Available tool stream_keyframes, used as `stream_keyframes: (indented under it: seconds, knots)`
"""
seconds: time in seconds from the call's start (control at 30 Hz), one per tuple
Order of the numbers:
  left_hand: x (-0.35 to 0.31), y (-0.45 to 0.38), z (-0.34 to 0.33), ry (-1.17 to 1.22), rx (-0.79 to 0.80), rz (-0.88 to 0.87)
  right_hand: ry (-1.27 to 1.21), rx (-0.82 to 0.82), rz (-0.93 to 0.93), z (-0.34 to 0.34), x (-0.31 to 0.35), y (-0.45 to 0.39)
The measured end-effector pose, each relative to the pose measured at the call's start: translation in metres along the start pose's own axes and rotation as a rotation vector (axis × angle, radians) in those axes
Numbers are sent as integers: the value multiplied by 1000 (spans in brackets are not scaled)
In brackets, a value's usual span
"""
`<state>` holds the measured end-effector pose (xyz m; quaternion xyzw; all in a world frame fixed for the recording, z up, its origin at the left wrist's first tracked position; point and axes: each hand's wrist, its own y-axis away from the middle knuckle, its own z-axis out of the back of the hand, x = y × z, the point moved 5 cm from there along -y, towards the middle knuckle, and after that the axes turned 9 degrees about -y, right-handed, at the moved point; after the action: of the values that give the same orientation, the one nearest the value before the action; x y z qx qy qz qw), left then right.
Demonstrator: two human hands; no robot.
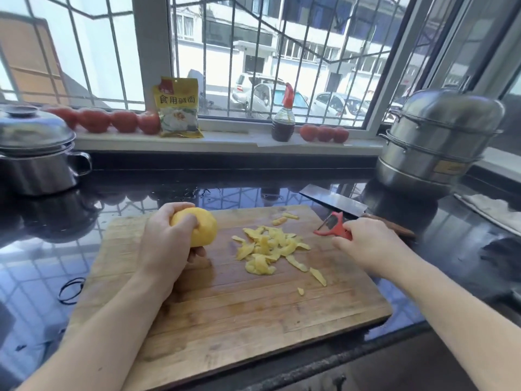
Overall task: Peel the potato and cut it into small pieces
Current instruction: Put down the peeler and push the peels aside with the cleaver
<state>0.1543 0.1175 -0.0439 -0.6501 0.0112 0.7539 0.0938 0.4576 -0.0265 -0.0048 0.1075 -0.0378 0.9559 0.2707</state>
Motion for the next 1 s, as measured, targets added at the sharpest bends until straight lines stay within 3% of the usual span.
stream_keyframes:
  seconds: [0.2, 0.33, 0.4, 0.6, 1.0]
  knots:
    - [2, -4, 5, 42, -66, 16, -513, 99, -146, 2, 20, -50]
    - [5, -5, 2, -45, -26, 26, -115, -154, -99, -8, 8, -68]
    - [5, -3, -3, -143, 27, 1, -66, -214, -128, -16, -13, -70]
    - [2, 3, -14, -324, 91, -70, -3, -153, -153, -36, -59, -66]
    - [-7, 9, -14, -411, 79, -99, -34, -232, -88, -32, -52, -72]
